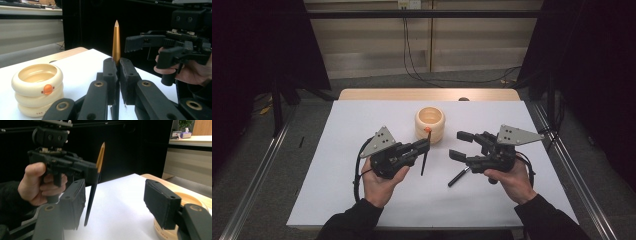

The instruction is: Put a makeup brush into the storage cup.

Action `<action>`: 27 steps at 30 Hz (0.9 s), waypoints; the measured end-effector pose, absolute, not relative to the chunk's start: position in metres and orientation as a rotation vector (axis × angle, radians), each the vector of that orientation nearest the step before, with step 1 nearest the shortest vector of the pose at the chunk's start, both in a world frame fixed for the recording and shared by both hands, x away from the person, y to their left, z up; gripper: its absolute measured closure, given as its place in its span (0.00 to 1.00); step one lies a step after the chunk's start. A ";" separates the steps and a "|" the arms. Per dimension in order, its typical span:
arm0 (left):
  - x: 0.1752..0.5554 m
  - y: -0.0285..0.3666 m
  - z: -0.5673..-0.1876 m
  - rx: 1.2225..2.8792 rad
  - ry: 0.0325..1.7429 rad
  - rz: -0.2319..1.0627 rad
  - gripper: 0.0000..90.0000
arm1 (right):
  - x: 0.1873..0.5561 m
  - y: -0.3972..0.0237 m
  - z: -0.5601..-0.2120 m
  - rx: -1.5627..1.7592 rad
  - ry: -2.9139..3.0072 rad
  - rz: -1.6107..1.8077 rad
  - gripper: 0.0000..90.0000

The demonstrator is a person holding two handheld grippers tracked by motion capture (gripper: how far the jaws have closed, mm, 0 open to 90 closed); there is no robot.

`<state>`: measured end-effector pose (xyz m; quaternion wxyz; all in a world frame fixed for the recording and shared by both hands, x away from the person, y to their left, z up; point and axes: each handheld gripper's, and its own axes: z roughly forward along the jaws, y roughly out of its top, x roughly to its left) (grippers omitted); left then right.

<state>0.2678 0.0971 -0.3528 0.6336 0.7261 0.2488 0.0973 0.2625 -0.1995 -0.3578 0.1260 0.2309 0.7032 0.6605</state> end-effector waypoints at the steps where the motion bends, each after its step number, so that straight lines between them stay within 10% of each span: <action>1: 0.268 0.097 -0.353 1.664 0.564 0.220 0.93 | 0.263 -0.199 -0.356 0.670 2.048 1.924 0.40; 27: 0.266 0.088 -0.358 1.686 0.545 0.212 0.93 | 0.288 -0.168 -0.345 0.622 2.149 2.064 0.78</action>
